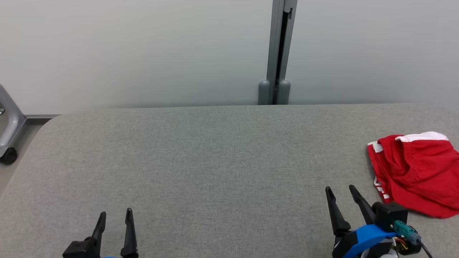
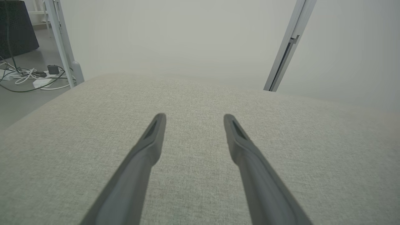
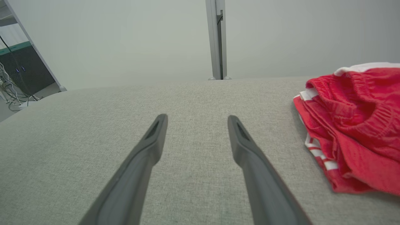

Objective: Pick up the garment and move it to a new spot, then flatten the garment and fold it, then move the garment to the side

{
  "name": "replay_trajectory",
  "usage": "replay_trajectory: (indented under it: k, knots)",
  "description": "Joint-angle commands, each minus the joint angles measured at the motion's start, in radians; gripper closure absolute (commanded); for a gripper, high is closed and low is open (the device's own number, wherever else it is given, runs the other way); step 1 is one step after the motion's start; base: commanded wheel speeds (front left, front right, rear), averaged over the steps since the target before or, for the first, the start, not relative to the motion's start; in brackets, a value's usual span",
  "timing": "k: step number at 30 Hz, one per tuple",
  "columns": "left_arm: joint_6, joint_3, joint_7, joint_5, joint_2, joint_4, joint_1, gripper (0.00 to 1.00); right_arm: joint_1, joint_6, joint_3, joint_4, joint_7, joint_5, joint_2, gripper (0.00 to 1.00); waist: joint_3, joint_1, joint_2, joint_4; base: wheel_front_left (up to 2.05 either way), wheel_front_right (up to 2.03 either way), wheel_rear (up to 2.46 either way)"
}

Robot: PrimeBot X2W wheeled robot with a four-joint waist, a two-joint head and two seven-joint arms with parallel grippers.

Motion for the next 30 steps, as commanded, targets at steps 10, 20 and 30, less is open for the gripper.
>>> replay_trajectory:
  k: [10, 20, 30]
  knots:
    - [0.0, -0.006, 0.027, -0.074, -0.006, 0.03, 0.004, 1.0, 0.013, 0.0, -0.014, 0.025, 0.029, 0.068, 0.003, 1.0, -0.001, 0.0001, 0.0, -0.001, 0.0, 0.0, 0.0]
    - [0.0, 0.004, 0.074, -0.261, -0.006, -0.001, -0.015, 1.0, 0.021, 0.0, -0.032, -0.024, 0.073, 0.257, 0.002, 1.0, 0.003, 0.0001, 0.0, -0.004, 0.0, 0.0, 0.0]
    - [0.0, 0.012, 0.115, -0.425, -0.006, -0.026, -0.034, 1.0, 0.026, 0.0, -0.05, -0.065, 0.114, 0.424, 0.002, 1.0, 0.007, 0.0001, 0.0, -0.007, 0.0, 0.0, 0.0]
